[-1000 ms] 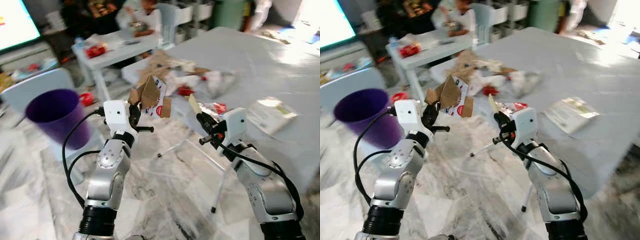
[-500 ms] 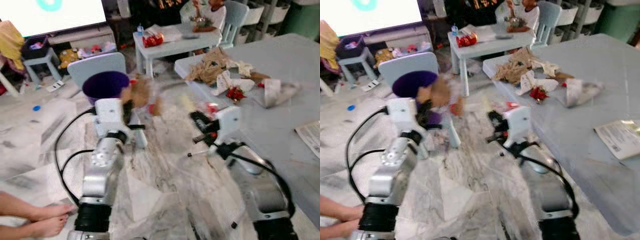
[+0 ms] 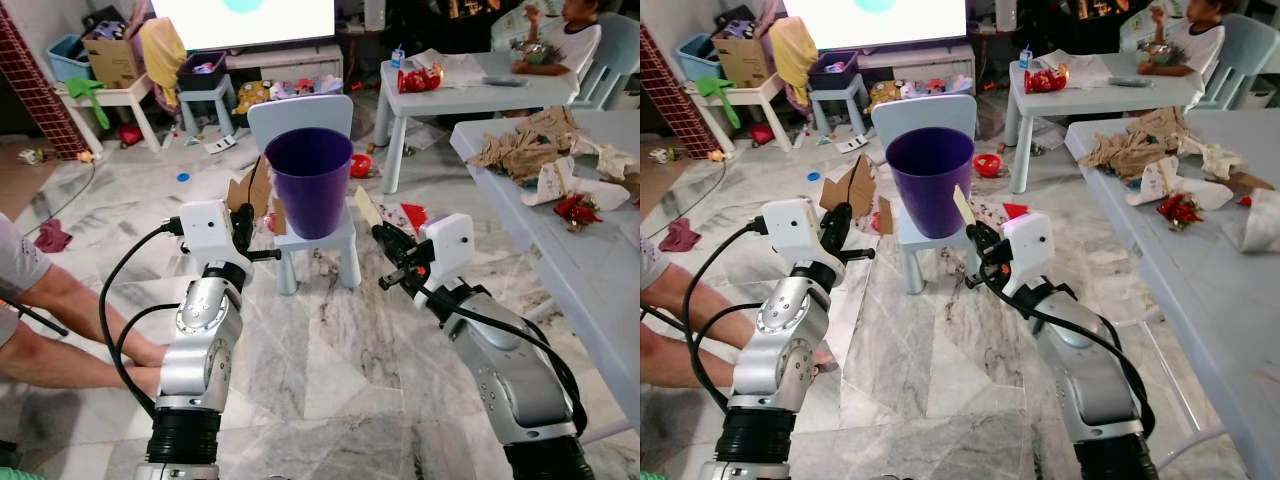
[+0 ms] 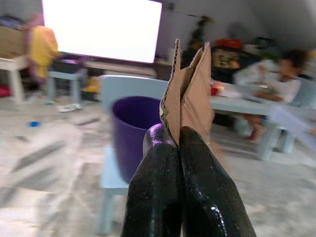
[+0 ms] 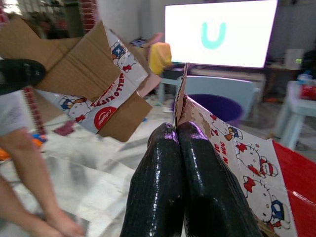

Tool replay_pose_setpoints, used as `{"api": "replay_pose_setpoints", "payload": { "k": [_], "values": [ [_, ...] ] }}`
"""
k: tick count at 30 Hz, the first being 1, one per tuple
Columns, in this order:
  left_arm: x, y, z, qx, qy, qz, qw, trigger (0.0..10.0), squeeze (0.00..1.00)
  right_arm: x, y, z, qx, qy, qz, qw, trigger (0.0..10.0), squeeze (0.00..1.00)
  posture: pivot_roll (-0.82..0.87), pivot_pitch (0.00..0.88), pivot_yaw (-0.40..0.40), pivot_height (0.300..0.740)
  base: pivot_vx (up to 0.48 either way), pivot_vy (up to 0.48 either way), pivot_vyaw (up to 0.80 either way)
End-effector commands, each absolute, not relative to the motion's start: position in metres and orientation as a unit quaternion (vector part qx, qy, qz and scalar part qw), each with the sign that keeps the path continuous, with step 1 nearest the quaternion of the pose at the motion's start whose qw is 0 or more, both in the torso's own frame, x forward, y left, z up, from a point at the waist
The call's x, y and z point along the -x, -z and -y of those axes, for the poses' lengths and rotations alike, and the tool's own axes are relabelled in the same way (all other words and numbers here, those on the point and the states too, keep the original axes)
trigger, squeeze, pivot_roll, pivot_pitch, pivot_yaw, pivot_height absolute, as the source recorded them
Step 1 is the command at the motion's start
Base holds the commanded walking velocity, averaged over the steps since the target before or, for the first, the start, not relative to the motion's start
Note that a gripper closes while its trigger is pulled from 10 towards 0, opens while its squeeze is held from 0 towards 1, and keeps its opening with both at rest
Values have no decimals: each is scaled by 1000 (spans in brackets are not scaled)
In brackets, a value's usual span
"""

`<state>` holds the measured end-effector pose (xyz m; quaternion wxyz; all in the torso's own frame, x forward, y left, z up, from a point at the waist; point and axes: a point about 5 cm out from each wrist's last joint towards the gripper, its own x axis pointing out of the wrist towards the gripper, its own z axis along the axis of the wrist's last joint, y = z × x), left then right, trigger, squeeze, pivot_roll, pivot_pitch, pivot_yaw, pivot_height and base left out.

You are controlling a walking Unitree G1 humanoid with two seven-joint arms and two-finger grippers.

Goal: Picking trash to rubbish bin

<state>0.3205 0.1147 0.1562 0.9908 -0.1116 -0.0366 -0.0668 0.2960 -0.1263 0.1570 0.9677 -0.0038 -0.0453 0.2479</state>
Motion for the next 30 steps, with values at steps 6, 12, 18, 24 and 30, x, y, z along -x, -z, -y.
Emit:
{"api": "replay_pose_setpoints", "payload": {
  "k": [6,12,18,24,30],
  "values": [
    [-324,-161,-121,112,63,45,991,0,0,-297,-163,121,2,-256,61,965,0,0,-86,38,30,740,328,0,0],
    [-324,-161,-120,116,65,43,990,0,0,-297,-163,122,6,-258,61,964,0,0,-86,37,29,740,406,0,0],
    [-324,-160,-120,117,65,41,990,0,0,-296,-163,121,10,-260,62,963,0,0,-85,42,29,740,443,0,0],
    [-323,-158,-119,117,65,37,990,0,0,-295,-162,119,10,-262,62,963,0,0,-86,47,31,740,456,0,0],
    [-323,-157,-118,118,67,35,990,0,0,-295,-161,119,12,-263,61,963,0,0,-88,50,31,740,457,0,231]
  ]
}}
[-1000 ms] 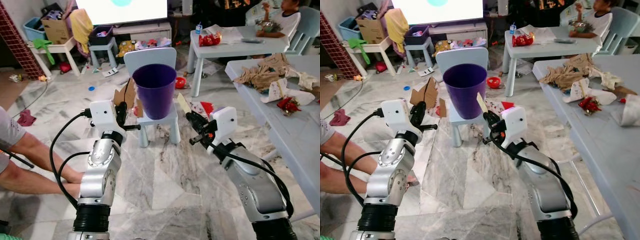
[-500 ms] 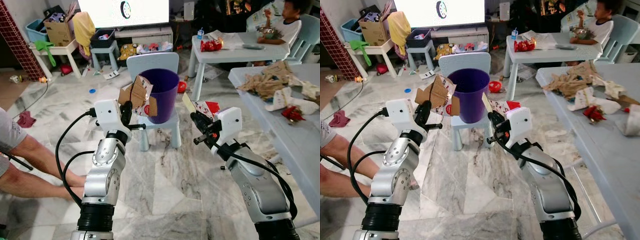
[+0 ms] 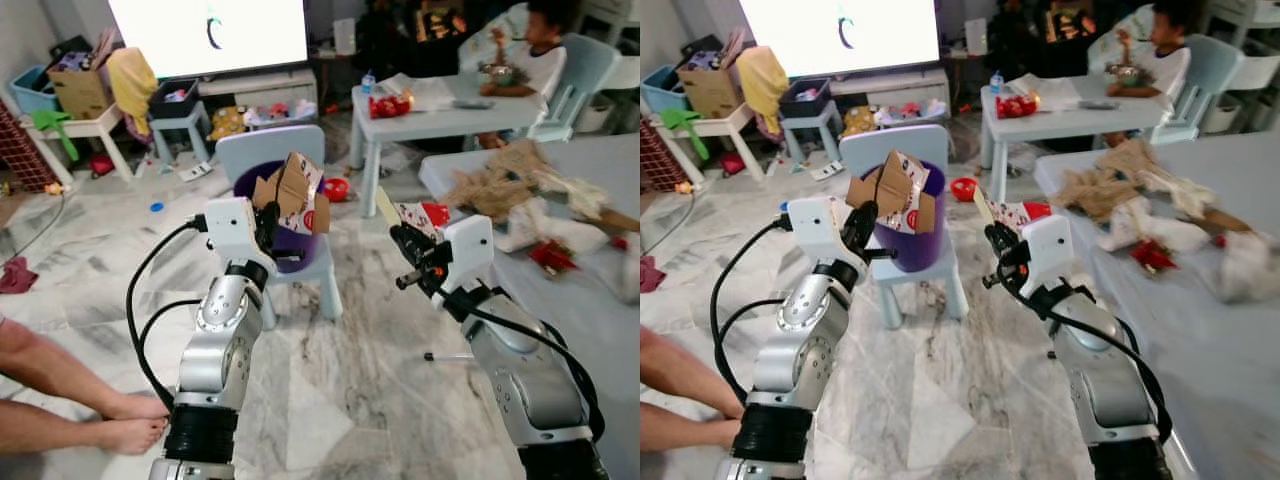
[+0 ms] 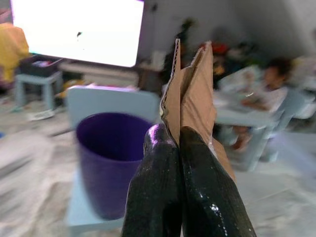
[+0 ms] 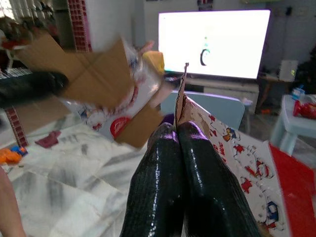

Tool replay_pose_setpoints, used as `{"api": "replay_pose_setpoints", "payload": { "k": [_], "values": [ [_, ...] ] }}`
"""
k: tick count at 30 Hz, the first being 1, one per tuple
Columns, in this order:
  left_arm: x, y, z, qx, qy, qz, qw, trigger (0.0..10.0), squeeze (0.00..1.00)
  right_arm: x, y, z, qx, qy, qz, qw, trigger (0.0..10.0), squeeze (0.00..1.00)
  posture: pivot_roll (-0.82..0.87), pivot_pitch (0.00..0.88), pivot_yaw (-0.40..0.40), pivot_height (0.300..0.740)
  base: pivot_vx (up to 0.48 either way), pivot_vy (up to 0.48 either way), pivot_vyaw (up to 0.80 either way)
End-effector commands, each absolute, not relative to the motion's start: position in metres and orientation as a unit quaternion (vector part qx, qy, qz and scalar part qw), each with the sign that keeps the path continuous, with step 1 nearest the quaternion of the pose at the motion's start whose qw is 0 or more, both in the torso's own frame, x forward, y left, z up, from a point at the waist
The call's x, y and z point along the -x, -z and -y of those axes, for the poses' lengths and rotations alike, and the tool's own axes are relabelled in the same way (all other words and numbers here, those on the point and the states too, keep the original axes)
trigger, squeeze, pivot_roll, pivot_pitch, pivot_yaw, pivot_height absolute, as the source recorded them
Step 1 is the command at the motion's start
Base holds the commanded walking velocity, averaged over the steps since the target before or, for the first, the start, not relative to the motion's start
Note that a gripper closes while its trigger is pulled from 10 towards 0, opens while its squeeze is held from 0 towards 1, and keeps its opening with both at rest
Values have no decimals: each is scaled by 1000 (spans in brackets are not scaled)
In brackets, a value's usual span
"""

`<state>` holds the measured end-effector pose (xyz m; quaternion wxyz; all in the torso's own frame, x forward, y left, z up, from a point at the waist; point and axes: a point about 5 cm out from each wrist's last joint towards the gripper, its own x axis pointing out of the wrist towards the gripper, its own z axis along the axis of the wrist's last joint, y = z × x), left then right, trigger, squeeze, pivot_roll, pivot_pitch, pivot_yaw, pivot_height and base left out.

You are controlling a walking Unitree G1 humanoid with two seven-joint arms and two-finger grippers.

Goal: Picking trash to rubbish bin

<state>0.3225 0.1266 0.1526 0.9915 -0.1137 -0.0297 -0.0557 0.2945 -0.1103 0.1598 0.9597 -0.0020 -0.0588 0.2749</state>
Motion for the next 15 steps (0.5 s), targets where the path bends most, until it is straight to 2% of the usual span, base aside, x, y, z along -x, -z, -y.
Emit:
{"api": "replay_pose_setpoints", "payload": {
  "k": [1,11,15],
  "values": [
    [-323,-157,-118,118,67,35,990,0,0,-295,-161,120,11,-263,61,963,0,0,-88,51,31,740,458,0,488],
    [-324,-157,-117,117,69,32,990,0,0,-295,-161,119,12,-265,61,962,0,0,-89,51,31,740,460,0,406],
    [-324,-157,-117,117,69,32,990,0,0,-295,-161,118,13,-266,61,962,0,0,-89,51,31,740,466,0,758]
  ]
}}
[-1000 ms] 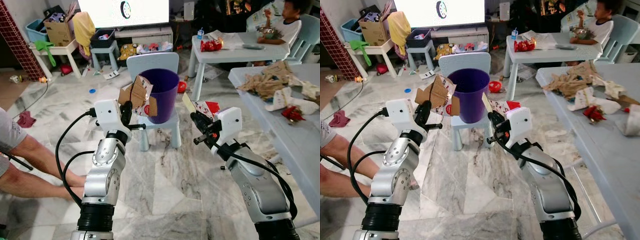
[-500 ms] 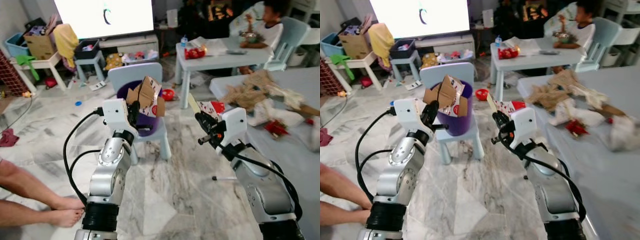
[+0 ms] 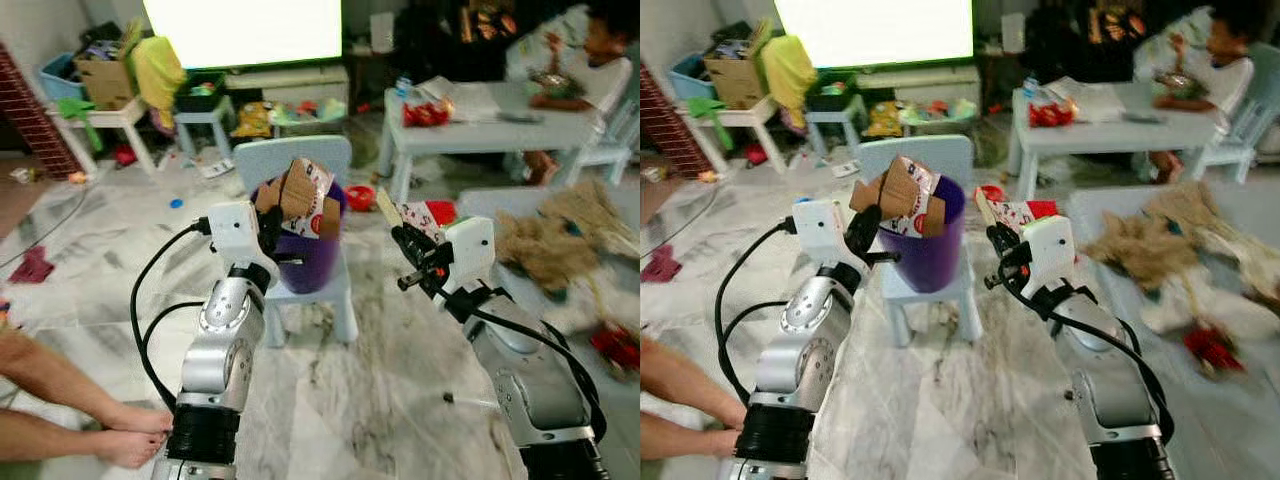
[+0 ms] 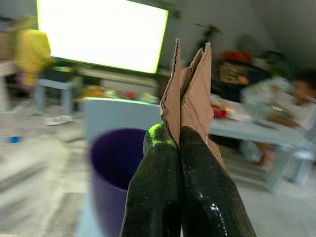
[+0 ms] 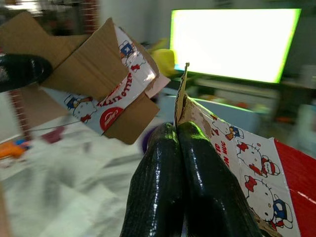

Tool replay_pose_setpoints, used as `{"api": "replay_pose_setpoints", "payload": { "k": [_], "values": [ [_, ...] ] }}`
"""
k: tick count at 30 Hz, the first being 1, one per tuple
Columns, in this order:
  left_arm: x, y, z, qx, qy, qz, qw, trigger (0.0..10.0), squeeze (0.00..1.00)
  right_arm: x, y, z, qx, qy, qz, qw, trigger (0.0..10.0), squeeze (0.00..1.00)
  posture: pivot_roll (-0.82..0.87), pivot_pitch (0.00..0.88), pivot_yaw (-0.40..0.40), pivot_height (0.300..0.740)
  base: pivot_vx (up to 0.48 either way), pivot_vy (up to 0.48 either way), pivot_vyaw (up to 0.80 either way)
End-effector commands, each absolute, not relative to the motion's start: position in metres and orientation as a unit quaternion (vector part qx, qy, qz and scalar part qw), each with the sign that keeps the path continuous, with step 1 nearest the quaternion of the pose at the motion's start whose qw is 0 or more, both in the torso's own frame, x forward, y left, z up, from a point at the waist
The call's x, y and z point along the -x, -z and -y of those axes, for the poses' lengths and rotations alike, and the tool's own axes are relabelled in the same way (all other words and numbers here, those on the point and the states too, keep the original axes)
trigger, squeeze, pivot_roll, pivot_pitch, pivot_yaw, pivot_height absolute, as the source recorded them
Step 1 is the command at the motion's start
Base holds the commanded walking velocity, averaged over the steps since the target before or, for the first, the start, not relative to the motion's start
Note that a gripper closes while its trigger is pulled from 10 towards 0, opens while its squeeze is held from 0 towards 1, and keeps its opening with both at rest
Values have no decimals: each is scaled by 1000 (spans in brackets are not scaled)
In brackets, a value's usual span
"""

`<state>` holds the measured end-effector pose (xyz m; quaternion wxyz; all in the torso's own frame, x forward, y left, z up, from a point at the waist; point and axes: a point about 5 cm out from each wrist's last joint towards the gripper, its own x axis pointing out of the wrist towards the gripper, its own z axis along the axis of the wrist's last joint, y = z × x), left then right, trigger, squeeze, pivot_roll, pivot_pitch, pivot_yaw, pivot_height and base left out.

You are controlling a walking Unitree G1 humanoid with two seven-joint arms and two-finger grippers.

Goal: Picking trash to rubbish bin

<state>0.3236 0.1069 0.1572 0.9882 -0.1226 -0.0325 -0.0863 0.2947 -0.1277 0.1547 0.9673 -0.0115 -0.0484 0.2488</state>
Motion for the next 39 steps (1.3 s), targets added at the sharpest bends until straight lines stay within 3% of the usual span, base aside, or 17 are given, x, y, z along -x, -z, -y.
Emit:
{"api": "replay_pose_setpoints", "payload": {
  "k": [1,19,31,39],
  "values": [
    [-324,-157,-117,117,69,32,990,0,0,-295,-161,118,12,-266,62,962,0,0,-89,51,31,740,472,0,800],
    [-324,-156,-117,117,69,30,990,0,0,-295,-161,119,-4,-260,62,964,0,0,-82,53,32,740,465,0,112],
    [-324,-155,-116,117,70,28,990,0,0,-296,-161,120,-3,-259,60,964,0,0,-83,51,29,740,459,0,-727],
    [-323,-157,-115,120,73,40,989,0,0,-297,-163,121,2,-258,63,964,0,0,-84,48,25,740,391,0,0]
  ]
}}
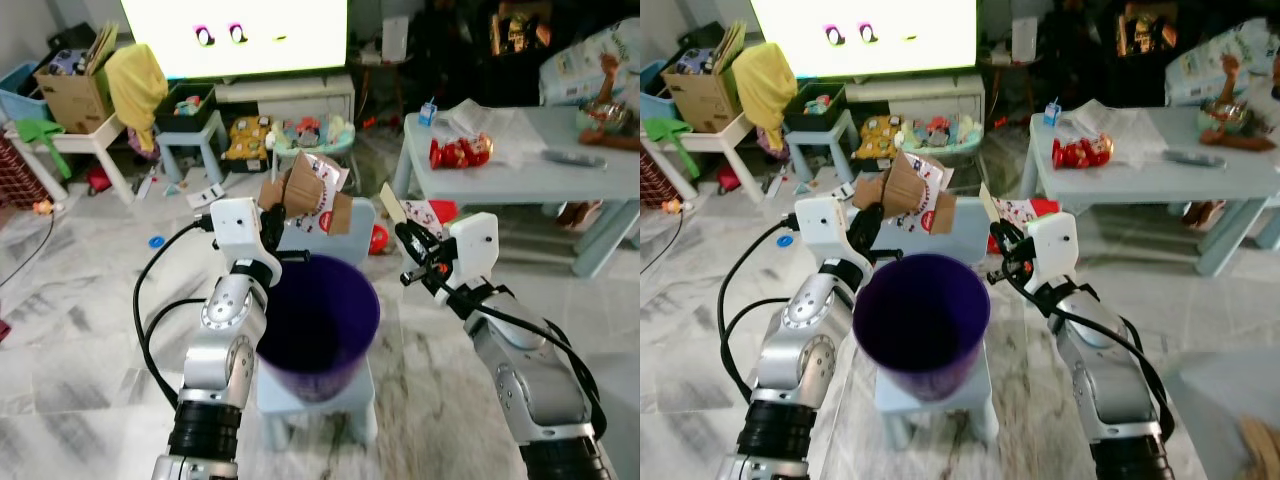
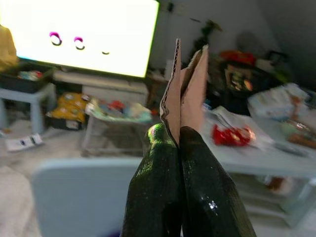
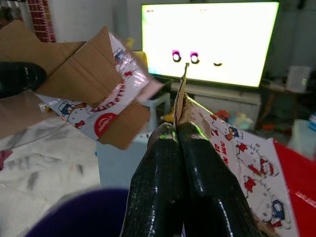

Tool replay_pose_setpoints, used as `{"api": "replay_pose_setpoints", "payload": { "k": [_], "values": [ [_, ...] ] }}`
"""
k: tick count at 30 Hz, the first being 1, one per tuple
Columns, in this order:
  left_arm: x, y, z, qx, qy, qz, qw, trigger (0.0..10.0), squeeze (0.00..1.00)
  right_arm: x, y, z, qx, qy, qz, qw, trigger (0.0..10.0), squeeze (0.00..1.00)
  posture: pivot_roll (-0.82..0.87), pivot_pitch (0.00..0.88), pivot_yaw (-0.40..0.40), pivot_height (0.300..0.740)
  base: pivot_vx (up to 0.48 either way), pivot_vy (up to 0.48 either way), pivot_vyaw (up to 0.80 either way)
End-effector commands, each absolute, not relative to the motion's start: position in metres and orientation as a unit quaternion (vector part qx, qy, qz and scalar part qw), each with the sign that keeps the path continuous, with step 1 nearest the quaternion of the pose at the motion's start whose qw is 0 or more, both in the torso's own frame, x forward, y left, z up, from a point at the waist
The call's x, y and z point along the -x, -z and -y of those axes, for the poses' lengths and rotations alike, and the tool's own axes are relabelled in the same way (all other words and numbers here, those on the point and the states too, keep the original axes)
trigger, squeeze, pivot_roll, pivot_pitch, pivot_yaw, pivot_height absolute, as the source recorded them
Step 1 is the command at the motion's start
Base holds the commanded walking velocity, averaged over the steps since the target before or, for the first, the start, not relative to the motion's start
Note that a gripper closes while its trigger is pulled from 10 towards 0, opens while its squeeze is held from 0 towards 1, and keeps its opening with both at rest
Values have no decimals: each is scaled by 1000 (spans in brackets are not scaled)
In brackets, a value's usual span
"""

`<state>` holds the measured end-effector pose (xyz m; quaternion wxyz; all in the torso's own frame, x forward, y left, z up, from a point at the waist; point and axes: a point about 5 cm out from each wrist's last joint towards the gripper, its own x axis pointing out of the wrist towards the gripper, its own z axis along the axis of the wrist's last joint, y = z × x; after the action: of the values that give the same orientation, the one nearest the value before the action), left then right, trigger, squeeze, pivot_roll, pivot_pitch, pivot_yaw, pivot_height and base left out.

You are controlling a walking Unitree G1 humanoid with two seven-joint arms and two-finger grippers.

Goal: Picking trash to rubbish bin

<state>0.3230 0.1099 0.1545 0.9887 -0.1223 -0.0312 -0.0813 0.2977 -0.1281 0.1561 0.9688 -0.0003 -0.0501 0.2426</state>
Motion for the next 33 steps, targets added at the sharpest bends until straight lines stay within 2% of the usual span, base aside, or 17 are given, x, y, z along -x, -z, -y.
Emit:
{"api": "replay_pose_setpoints", "payload": {
  "k": [1,18,21,26,29,30,32,33],
  "values": [
    [-323,-154,-116,120,70,33,990,0,0,-297,-163,122,3,-259,63,964,0,0,-84,50,23,740,0,0,0],
    [-319,-113,-123,141,32,-72,987,0,0,-295,-163,123,5,-259,63,964,0,0,-93,62,16,740,0,0,0],
    [-318,-91,-121,171,18,-141,975,0,0,-295,-163,123,7,-260,63,964,0,0,-99,64,13,740,0,0,0],
    [-316,-72,-119,193,18,-194,962,0,0,-294,-164,124,9,-259,63,964,0,0,-105,68,11,740,0,0,0],
    [-314,-58,-117,232,7,-239,943,0,0,-294,-164,126,10,-258,63,964,0,0,-111,70,9,740,0,0,0],
    [-313,-55,-118,241,0,-245,939,0,267,-294,-164,126,11,-258,62,964,0,0,-113,70,9,740,0,0,0],
    [-313,-53,-118,251,-7,-251,935,0,267,-294,-164,127,11,-258,62,964,0,0,-115,71,9,740,0,0,0],
    [-312,-50,-118,256,-13,-258,931,0,1000,-293,-165,127,12,-257,62,964,0,0,-116,72,10,740,0,0,0]
  ]
}}
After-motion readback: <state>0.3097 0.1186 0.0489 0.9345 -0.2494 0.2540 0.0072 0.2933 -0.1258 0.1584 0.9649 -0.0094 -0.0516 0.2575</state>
